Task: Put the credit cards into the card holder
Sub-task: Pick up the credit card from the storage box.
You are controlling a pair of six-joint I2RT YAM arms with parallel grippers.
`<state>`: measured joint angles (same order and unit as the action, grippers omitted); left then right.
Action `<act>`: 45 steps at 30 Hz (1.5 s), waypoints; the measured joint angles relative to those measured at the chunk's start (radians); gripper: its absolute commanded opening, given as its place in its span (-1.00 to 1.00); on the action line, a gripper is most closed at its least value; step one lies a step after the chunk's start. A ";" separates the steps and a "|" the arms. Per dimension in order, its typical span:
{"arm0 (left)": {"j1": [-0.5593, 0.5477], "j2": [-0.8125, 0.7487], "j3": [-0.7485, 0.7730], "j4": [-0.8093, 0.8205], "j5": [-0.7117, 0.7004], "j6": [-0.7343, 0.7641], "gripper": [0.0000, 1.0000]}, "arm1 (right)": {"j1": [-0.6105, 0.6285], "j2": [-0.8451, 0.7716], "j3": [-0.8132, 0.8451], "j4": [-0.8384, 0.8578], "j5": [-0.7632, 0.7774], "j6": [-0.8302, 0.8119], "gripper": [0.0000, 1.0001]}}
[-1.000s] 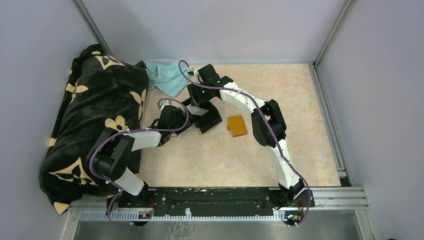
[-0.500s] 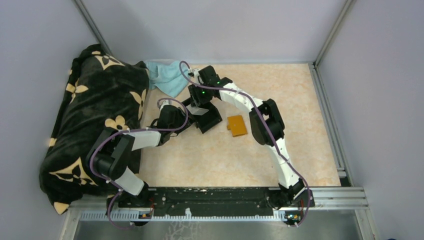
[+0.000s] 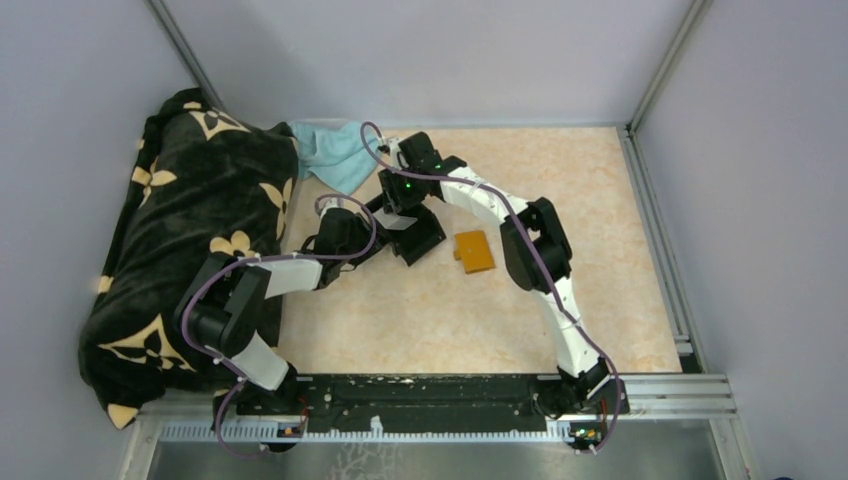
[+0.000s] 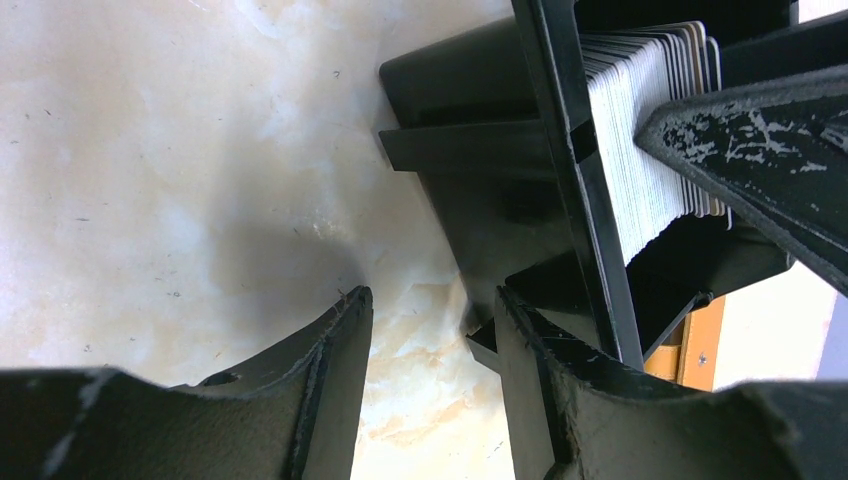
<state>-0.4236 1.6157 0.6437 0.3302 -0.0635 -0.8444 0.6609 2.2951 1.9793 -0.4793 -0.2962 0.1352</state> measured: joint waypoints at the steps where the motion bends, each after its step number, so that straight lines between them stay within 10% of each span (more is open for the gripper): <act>1: 0.000 0.000 0.000 0.000 0.001 0.000 0.11 | 0.001 -0.002 -0.002 0.000 0.000 0.000 -0.14; 45: 0.000 -0.100 0.000 -0.161 -0.011 -0.006 0.27 | 0.072 -0.235 -0.113 -0.092 0.307 -0.046 -1.00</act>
<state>-0.4236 1.5158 0.6441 0.1696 -0.0742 -0.8509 0.7330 2.0602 1.8660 -0.5716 0.0105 0.0891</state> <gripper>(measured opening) 0.613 0.049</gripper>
